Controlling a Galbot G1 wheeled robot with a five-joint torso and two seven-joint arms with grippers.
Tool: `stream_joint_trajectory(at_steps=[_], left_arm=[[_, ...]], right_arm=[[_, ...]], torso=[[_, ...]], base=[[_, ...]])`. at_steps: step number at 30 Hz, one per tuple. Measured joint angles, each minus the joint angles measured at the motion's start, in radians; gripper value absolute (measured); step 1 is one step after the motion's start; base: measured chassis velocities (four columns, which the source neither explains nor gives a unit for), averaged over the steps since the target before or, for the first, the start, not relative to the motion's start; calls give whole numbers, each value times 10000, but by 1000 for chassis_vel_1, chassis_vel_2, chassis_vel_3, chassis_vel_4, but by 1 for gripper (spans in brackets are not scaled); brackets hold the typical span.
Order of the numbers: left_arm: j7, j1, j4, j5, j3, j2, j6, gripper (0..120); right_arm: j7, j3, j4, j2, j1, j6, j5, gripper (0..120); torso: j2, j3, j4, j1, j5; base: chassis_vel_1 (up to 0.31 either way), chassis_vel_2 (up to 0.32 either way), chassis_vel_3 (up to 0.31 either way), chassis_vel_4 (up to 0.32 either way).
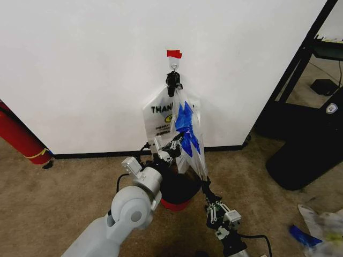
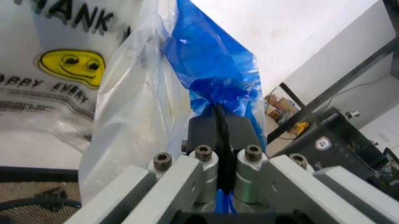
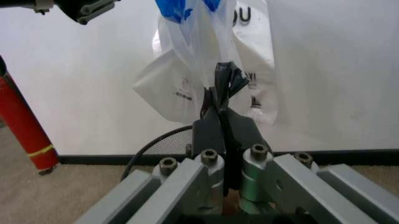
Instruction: Pick up the garbage bag from the wall and place it over the trash bin.
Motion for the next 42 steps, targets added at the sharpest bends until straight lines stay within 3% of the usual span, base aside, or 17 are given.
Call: stream_joint_trajectory(at_steps=[10,24,28,30,33,35,38,42], left_arm=[[-19,426,-604,11,-500,500,-126,0],[-71,734,-857,65,-449,323,-112,0],[-97,491,-787,-19,-296,333,-84,0],[-100,465,-773,-25,-277,334,-83,0],[-144,-278,-379,-260,279,364,-63,0],[-146,-514,-249,-388,491,344,-50,0],[-147,-548,-202,-404,528,337,-37,0],[-167,-485,-146,-360,405,372,-42,0]], right_arm=[[335,34,-110,44,191,-202,-271,0],[464,1078,807,-854,-430,-59,-1753,48],[1097,1121,850,-1337,428,-681,-1639,66],[1141,1125,824,-1399,529,-734,-1590,66],[1500,1330,424,-2126,1603,-1225,-1045,84],[1620,1306,156,-2443,2219,-1429,-786,91],[1643,1064,-195,-2776,3058,-1611,-692,98],[1645,526,-903,-3290,4314,-1777,-721,100]], torso=[[0,0,2,0,-1],[0,0,-2,0,-1],[0,0,0,0,1],[0,0,-1,0,1],[0,0,5,1,2],[-1,1,-16,1,0],[-1,0,3,1,6],[-1,2,5,1,1]], base=[[0,0,0,0],[0,0,0,0],[0,0,0,0],[0,0,0,0],[0,0,0,0],[0,0,0,0],[0,0,0,0],[0,0,0,0]])
